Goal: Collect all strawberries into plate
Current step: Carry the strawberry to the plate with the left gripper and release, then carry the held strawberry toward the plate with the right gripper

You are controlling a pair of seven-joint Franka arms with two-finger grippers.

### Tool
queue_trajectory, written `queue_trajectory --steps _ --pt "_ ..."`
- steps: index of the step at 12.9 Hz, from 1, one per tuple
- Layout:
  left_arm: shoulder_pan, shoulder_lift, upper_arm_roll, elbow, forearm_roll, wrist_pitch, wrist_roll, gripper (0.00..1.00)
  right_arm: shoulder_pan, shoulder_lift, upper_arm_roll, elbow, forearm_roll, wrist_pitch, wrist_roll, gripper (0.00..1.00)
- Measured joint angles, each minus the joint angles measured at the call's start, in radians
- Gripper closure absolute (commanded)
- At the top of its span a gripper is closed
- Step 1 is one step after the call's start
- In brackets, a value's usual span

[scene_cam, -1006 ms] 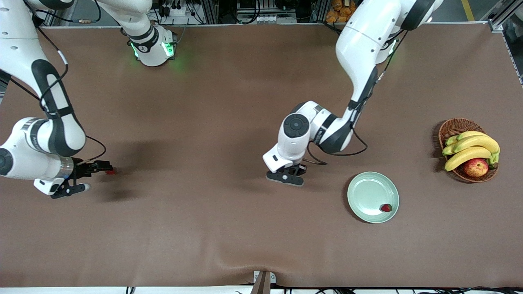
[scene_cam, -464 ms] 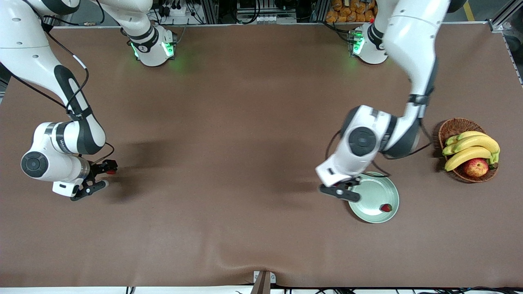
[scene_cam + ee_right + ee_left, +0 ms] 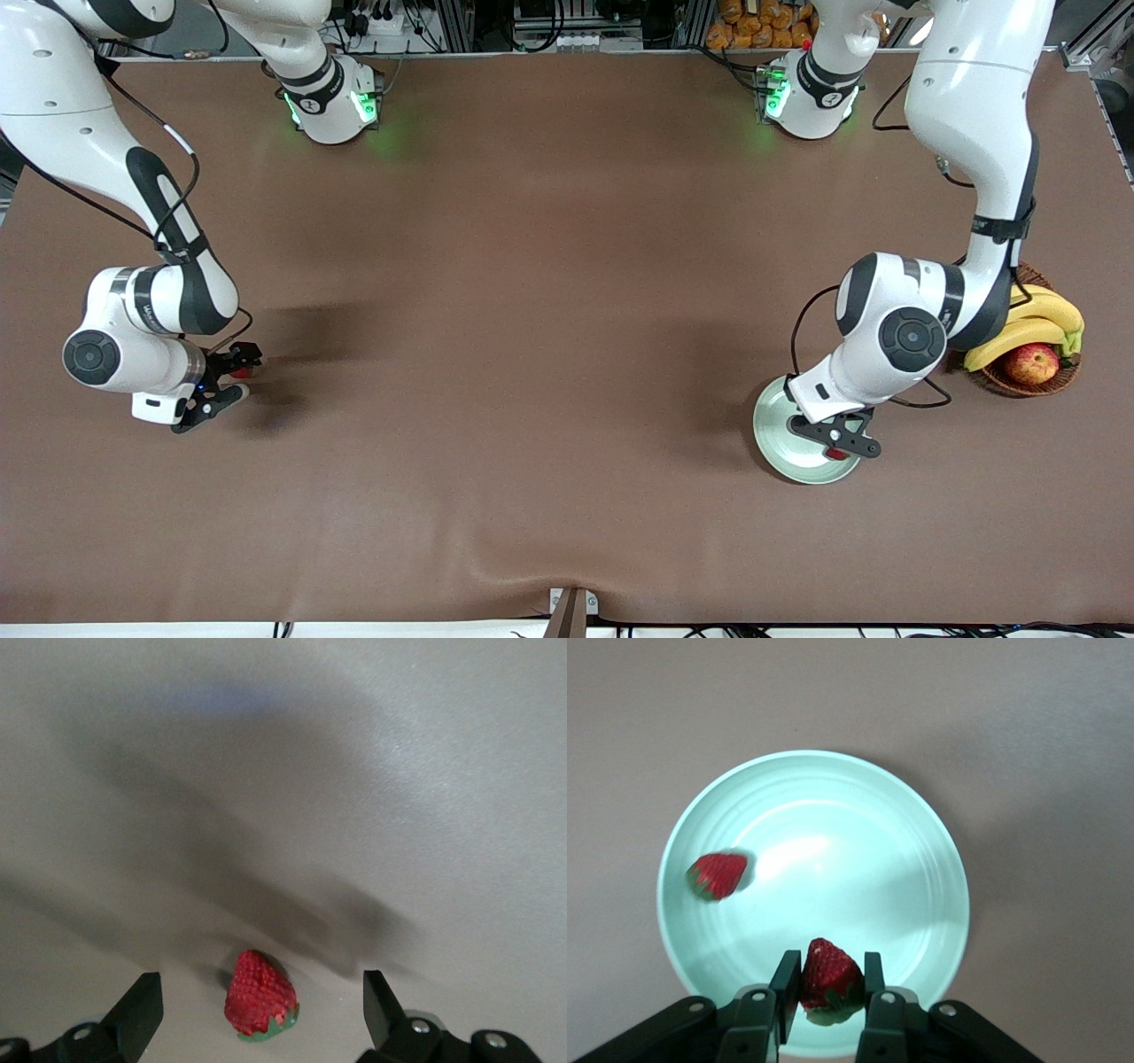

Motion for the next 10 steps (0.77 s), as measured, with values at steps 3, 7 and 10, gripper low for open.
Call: queue_trajectory --steps 3,7,10 --pt "0.000 0.057 -0.002 0.002 0.000 0.080 0.000 0.00 0.000 0.000 0.000 -0.023 -0.002 0.020 0.000 0.00" --pt "0.005 0.056 -0.003 0.014 0.000 0.081 0.000 0.00 0.000 -0.001 -0.001 -0.027 -0.006 0.027 -0.002 0.89" --pt "0.006 0.055 -0.003 0.017 0.000 0.081 0.000 0.00 0.000 -0.005 -0.004 -0.027 -0.008 0.027 -0.002 1.00"
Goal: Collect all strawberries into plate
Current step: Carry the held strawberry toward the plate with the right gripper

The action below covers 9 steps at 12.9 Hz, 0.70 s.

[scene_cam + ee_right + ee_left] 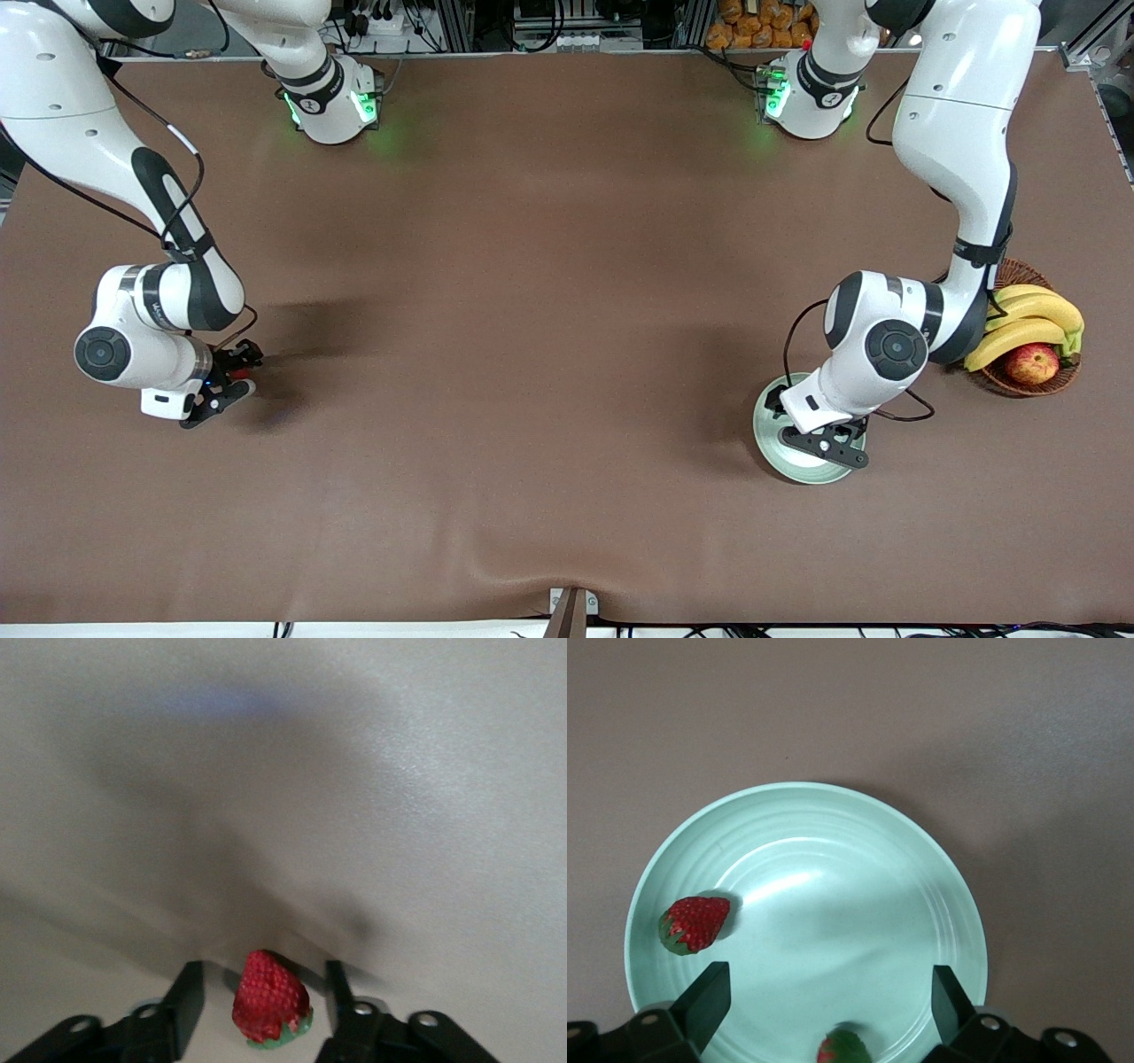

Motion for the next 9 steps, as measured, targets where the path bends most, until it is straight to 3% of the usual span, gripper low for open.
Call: queue_trajectory --steps 6,9 --pt "0.001 0.000 0.000 0.002 0.000 0.000 0.000 0.00 0.000 -0.022 0.012 0.001 0.002 -0.003 0.000 1.00" --pt "0.002 0.000 0.000 0.006 0.000 0.000 0.000 0.00 0.003 -0.056 0.091 0.011 0.051 0.008 0.005 1.00"
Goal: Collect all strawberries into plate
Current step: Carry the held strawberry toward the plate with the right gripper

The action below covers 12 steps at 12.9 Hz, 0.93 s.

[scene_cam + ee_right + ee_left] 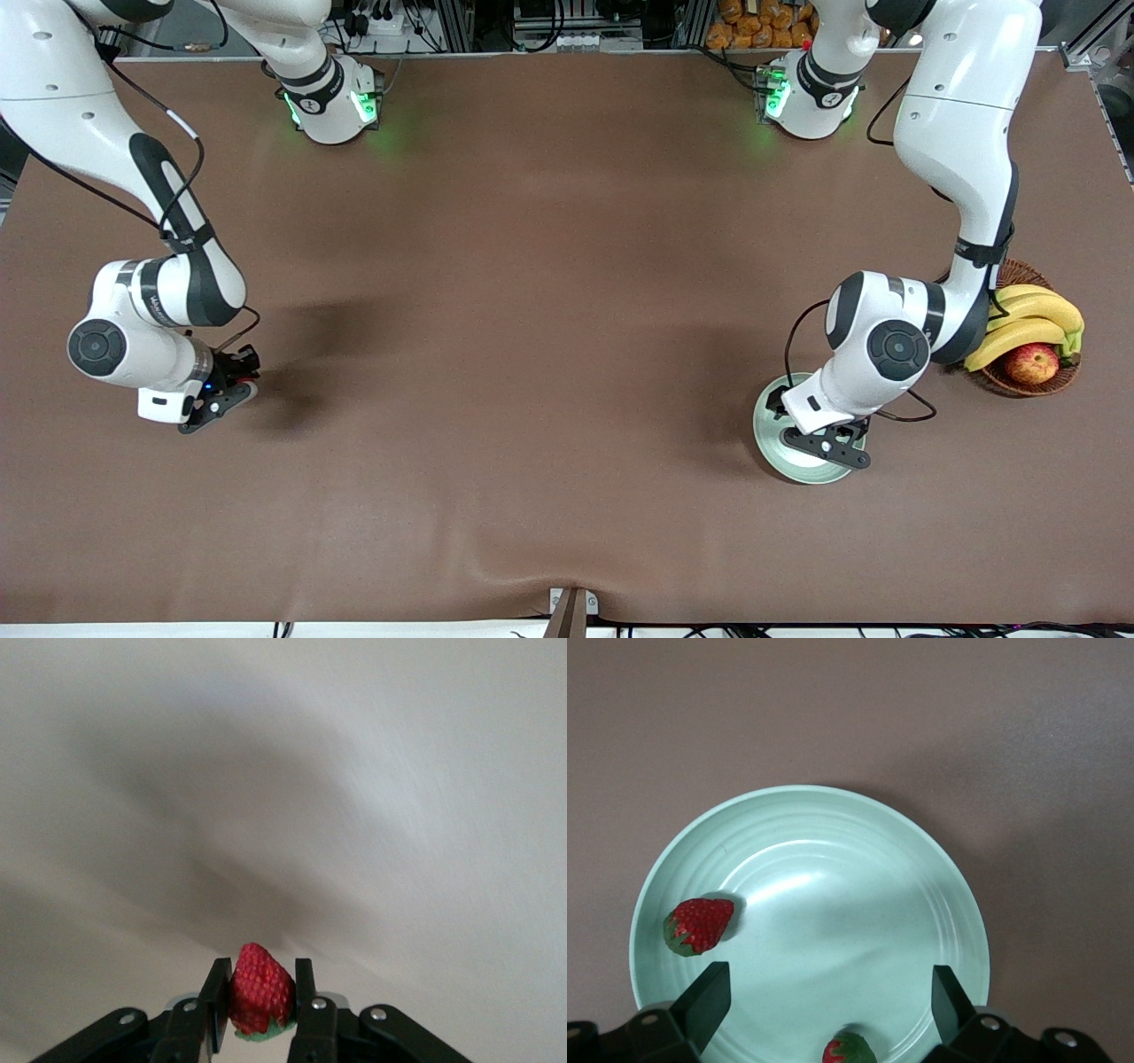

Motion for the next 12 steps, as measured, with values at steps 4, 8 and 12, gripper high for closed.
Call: queue_trajectory --steps 4,8,12 --pt "0.000 -0.003 -0.002 0.006 0.000 0.000 0.000 0.00 0.030 -0.006 0.099 0.000 0.061 0.101 0.001 1.00" --pt "0.001 -0.004 -0.002 0.006 0.000 0.000 0.000 0.00 0.087 -0.001 0.162 -0.001 0.119 0.166 0.002 1.00" --pt "0.000 -0.004 -0.002 0.008 0.000 0.000 0.000 0.00 0.182 0.001 0.213 -0.003 0.136 0.272 -0.001 1.00"
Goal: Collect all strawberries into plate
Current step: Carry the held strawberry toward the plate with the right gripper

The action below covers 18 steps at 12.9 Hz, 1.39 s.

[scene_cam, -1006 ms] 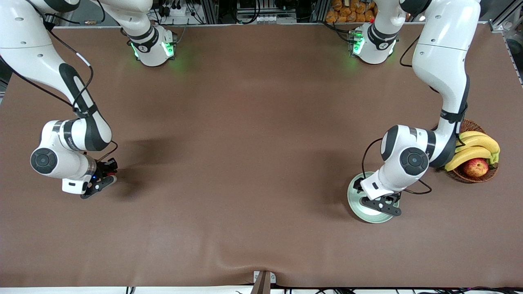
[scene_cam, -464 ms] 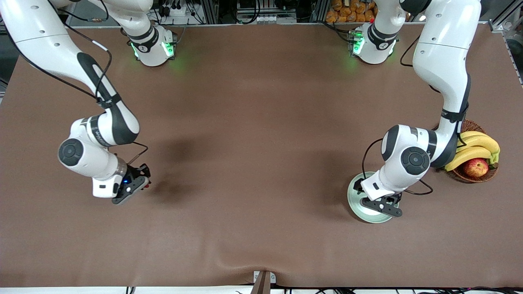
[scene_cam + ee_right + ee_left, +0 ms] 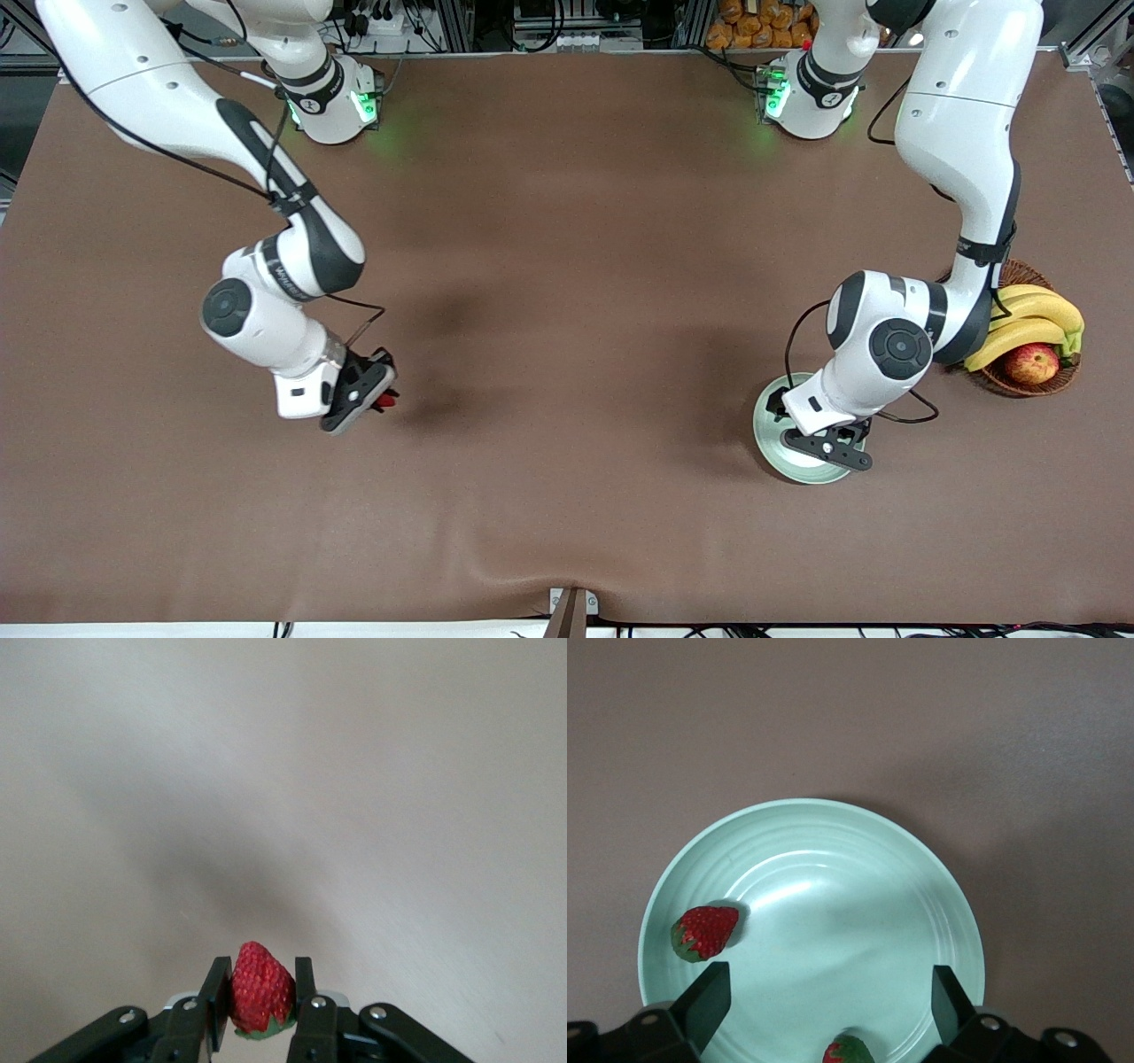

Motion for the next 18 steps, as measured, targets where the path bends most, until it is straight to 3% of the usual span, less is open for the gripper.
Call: queue_trajectory --steps 3,8,12,13,15,18 --pt "-0.001 -0.001 -0.001 0.005 0.000 0.000 0.000 0.00 0.065 0.003 0.055 -0.002 0.000 0.062 -0.017 1.00" --pt "-0.006 -0.002 -0.009 0.018 0.000 0.000 -0.006 0.00 0.261 0.131 0.055 -0.007 0.001 0.378 -0.013 1.00" --pt "-0.005 -0.006 -0.009 0.021 0.000 0.000 -0.006 0.00 0.406 0.263 0.011 0.139 0.000 0.425 -0.013 1.00" --pt "-0.006 -0.009 -0.011 0.021 0.000 -0.001 -0.006 0.00 0.454 0.288 -0.018 0.175 0.001 0.432 -0.013 0.93" --pt "-0.006 -0.017 -0.031 0.022 -0.004 -0.011 -0.008 0.00 0.509 0.325 -0.054 0.220 0.002 0.438 -0.011 0.00" --pt "-0.008 -0.029 -0.047 0.022 -0.027 -0.026 -0.015 0.00 0.514 0.341 -0.066 0.242 0.002 0.462 -0.012 0.00"
